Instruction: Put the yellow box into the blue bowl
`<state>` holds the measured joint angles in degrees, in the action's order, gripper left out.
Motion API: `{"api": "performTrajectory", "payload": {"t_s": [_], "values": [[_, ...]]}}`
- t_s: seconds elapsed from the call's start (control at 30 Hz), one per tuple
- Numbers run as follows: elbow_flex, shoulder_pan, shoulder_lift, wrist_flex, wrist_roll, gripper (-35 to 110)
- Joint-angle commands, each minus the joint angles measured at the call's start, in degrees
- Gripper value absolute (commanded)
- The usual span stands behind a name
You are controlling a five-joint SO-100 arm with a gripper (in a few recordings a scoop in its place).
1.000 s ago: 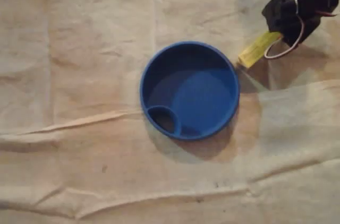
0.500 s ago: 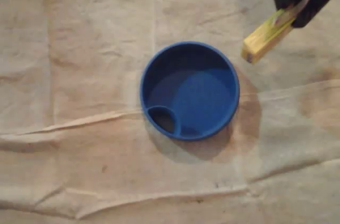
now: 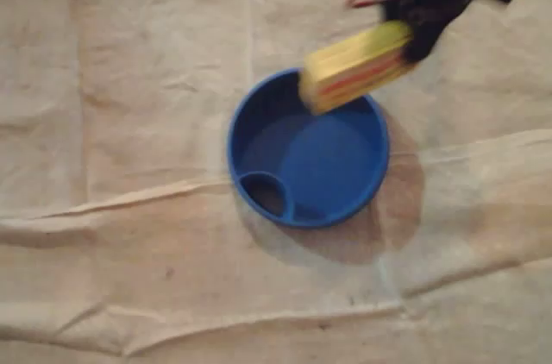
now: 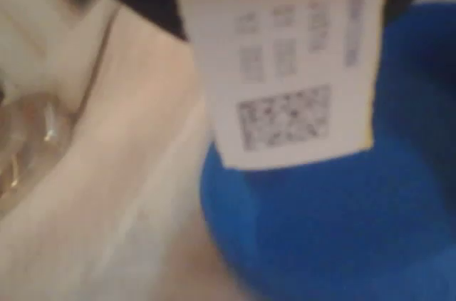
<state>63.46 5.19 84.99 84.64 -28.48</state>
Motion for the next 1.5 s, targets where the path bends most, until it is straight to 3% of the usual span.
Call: {"api": "performTrajectory", "payload": {"t_s": [0.0,0.53,0.8,1.13,1.47], "values": [[-10.6,2.5,-5.8,0.0,-0.6,1],[-26.7,7.3,-26.4,0.2,-0.5,1],[-26.7,7.6,-26.3,0.2,-0.6,2],[-26.7,7.4,-26.2,0.2,-0.6,20],[-26.7,7.8,-25.0,0.2,-0.7,21]]}}
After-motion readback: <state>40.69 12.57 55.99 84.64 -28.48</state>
